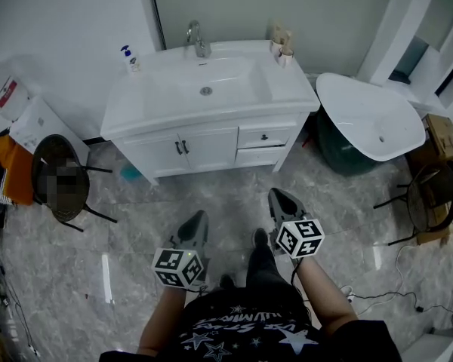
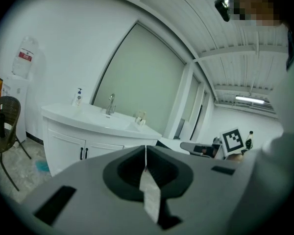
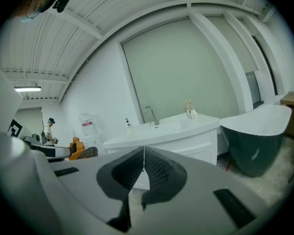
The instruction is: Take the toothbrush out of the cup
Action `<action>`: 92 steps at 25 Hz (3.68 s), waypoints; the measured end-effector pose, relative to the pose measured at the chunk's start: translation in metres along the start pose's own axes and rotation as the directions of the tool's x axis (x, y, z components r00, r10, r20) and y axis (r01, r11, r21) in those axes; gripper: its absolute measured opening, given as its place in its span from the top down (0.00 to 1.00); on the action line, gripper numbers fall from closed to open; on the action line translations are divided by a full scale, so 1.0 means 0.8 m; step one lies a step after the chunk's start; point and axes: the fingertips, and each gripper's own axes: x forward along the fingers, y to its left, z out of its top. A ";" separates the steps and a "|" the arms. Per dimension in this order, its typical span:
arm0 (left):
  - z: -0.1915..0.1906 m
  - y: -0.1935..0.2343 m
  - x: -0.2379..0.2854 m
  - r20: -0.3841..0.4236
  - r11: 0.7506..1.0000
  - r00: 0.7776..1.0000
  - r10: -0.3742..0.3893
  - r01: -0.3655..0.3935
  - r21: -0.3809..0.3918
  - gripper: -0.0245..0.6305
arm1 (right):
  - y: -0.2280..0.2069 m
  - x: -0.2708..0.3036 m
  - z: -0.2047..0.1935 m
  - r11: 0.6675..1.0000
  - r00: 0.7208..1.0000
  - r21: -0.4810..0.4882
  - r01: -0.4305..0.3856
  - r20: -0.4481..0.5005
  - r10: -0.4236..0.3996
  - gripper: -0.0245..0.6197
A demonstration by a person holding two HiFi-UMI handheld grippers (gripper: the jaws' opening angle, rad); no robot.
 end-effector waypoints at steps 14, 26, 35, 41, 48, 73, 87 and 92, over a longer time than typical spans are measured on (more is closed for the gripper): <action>0.064 -0.004 0.173 0.014 0.998 0.998 0.062 -0.062 -0.014 0.93 | -0.118 0.131 0.073 0.997 0.997 -0.012 -0.079 -0.025 0.079 0.94; 0.100 -0.025 0.263 0.043 0.993 0.992 0.117 -0.116 -0.035 0.93 | -0.199 0.182 0.115 0.990 0.989 -0.003 -0.141 -0.031 0.141 0.94; 0.095 -0.035 0.300 0.031 0.988 0.989 0.146 -0.145 -0.050 0.93 | -0.244 0.198 0.132 0.990 0.990 0.030 -0.141 -0.007 0.141 0.94; 0.103 -0.033 0.314 0.024 0.989 0.989 0.143 -0.142 -0.038 0.93 | -0.254 0.204 0.131 0.990 0.990 0.040 -0.136 -0.017 0.137 0.94; 0.103 -0.020 0.354 0.000 0.993 0.994 0.107 -0.107 -0.052 0.93 | -0.280 0.222 0.136 0.995 0.996 0.042 -0.092 -0.018 0.093 0.94; 0.197 0.166 0.527 -0.025 0.994 1.000 0.009 -0.011 -0.106 0.93 | -0.298 0.450 0.202 0.995 0.997 -0.098 0.024 -0.074 -0.031 0.94; 0.218 0.220 0.592 -0.065 0.991 0.993 -0.100 0.094 -0.100 0.93 | -0.318 0.501 0.216 0.989 0.989 -0.078 0.122 -0.074 -0.128 0.94; 0.221 0.229 0.600 -0.065 0.990 0.993 -0.099 0.091 -0.110 0.93 | -0.341 0.499 0.218 0.981 0.980 -0.075 0.181 -0.073 -0.186 0.94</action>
